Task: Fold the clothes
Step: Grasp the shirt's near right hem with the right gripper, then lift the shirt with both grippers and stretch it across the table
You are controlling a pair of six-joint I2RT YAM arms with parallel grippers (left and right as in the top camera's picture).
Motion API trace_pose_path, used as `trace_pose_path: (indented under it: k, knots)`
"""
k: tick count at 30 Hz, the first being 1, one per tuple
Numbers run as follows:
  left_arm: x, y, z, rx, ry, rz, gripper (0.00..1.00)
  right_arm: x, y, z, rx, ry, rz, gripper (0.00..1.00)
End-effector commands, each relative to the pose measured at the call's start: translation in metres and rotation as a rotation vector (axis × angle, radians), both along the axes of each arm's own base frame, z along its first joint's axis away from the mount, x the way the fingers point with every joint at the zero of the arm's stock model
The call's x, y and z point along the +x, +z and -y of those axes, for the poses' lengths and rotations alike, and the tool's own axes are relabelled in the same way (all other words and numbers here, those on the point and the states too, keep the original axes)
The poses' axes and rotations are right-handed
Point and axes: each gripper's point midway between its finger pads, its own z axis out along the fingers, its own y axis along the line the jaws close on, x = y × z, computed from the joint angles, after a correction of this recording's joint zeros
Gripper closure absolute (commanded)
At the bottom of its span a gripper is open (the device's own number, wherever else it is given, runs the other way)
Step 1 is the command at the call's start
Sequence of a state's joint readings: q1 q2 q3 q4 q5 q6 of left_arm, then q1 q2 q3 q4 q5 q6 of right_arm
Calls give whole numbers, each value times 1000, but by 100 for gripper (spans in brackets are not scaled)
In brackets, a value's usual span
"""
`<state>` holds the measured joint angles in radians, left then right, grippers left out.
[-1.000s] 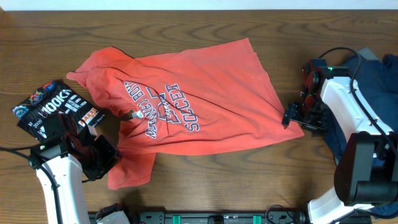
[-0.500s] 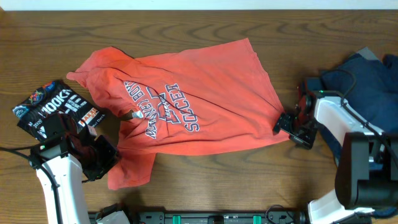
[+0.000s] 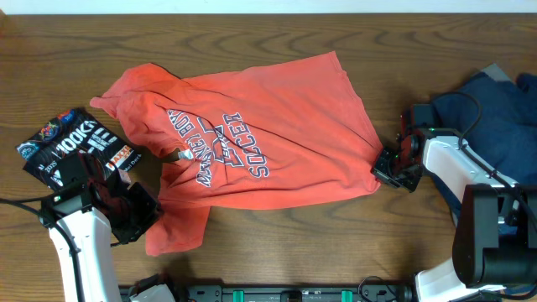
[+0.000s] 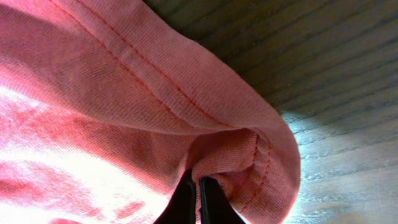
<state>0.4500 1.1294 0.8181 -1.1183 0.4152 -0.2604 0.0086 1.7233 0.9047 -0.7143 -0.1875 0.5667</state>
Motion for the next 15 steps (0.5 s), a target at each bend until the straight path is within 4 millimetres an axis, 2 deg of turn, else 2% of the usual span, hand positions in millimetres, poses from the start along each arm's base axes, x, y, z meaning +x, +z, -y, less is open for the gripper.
trace_pose_path:
  k: [1, 4, 7, 9, 11, 15]
  knots:
    - [0, 2, -2, 14, -10, 9, 94, -15, -14, -3, 2, 23, -56, 99]
    - [-1, 2, -2, 11, -10, 6, 94, -11, -8, -3, 2, 55, -42, 99]
    - [5, 10, 4, -24, -15, 38, 94, 0, 15, 2, -12, 92, 0, 99]
    - [14, 22, 8, -49, -29, 89, 94, 12, 43, 9, -25, 89, 46, 99]
    - [27, 43, 8, -56, -40, 156, 94, 27, 81, 19, -34, 88, 129, 99]
    - [59, 105, 5, -43, -64, 348, 94, 52, 168, 41, -72, 71, 342, 99]
